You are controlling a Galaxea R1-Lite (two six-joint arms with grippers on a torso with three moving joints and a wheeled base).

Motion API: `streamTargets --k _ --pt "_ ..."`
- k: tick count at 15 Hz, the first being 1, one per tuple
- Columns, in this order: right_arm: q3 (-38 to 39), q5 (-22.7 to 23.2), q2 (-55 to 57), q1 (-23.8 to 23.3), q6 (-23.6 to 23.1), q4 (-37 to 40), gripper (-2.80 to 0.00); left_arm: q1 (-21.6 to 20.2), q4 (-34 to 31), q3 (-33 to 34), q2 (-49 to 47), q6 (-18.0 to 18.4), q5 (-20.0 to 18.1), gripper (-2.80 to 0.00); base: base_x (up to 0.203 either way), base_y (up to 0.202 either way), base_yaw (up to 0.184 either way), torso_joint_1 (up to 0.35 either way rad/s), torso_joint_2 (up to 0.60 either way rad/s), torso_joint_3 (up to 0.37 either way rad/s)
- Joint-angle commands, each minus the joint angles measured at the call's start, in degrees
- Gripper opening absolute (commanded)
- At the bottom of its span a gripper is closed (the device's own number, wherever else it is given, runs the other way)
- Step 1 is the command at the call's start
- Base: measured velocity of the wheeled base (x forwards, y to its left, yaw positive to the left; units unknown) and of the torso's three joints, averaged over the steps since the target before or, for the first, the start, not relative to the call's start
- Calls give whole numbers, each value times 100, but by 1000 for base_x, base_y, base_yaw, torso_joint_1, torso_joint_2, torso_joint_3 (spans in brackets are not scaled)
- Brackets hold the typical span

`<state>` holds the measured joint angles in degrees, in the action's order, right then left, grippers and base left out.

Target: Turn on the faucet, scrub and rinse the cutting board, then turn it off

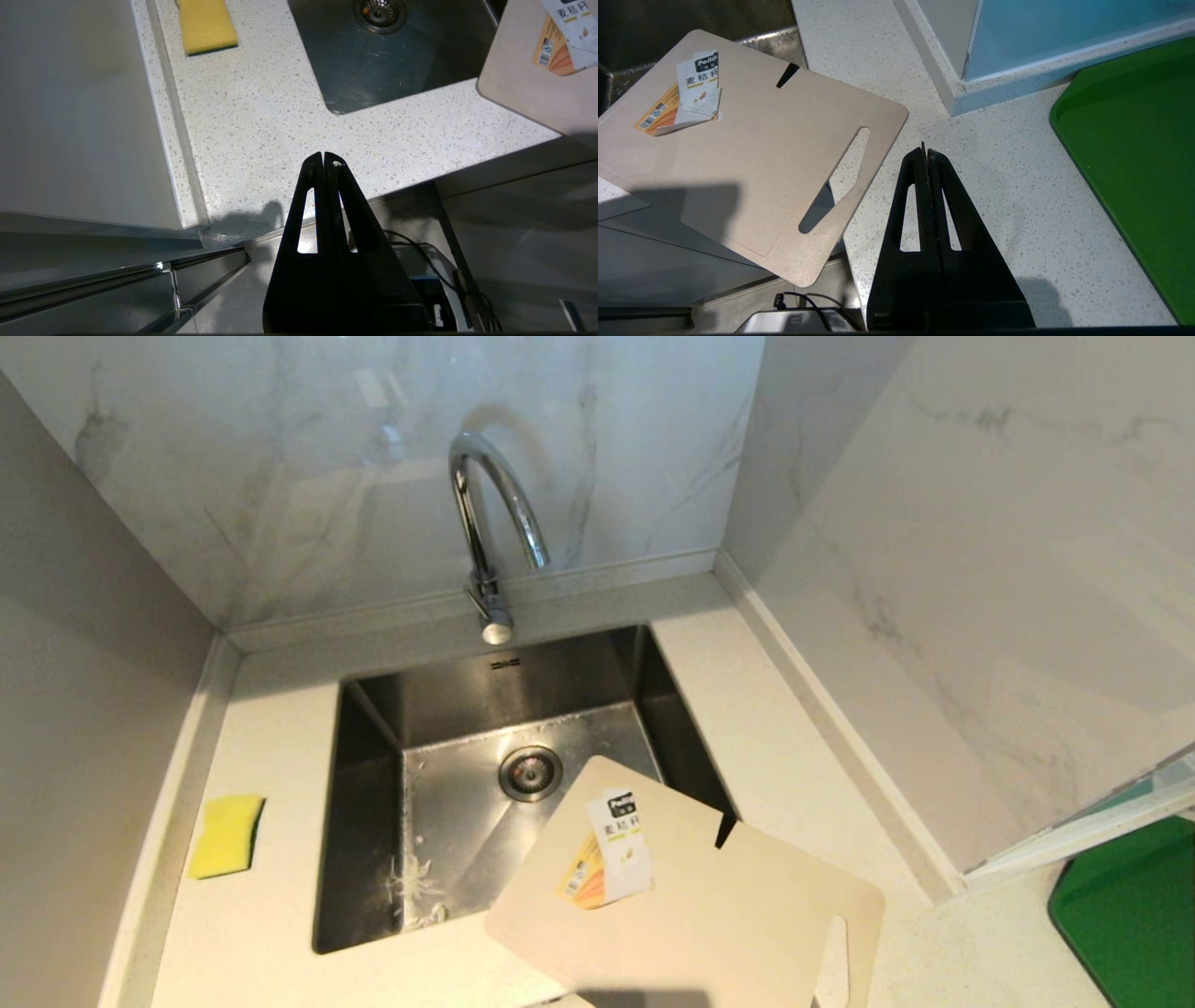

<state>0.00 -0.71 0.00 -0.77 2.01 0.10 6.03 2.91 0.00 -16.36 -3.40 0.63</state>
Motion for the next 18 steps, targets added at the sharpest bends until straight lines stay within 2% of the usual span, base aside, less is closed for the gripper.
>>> streamTargets --k 1,3,4,6,7,18 --pt "9 0 0 -2 1 -1 -280 12 7 0 1 14 -10 -280 0 0 0 0 0 0" --pt "9 0 -8 -2 1 -1 -280 -147 16 0 -21 98 -19 -280 0 0 0 0 0 0" --pt "9 0 0 -2 1 -1 -280 -365 35 0 -47 157 -62 -280 0 0 0 0 0 0" --pt "9 0 -5 -2 1 -1 -280 -623 54 -11 94 223 -345 -280 0 0 0 0 0 0" --pt "9 0 0 -2 1 -1 -280 -682 70 -10 212 291 -357 -280 0 0 0 0 0 0" --pt "9 0 -8 -2 1 -1 -280 -691 95 9 1654 392 -361 -280 0 0 0 0 0 0"
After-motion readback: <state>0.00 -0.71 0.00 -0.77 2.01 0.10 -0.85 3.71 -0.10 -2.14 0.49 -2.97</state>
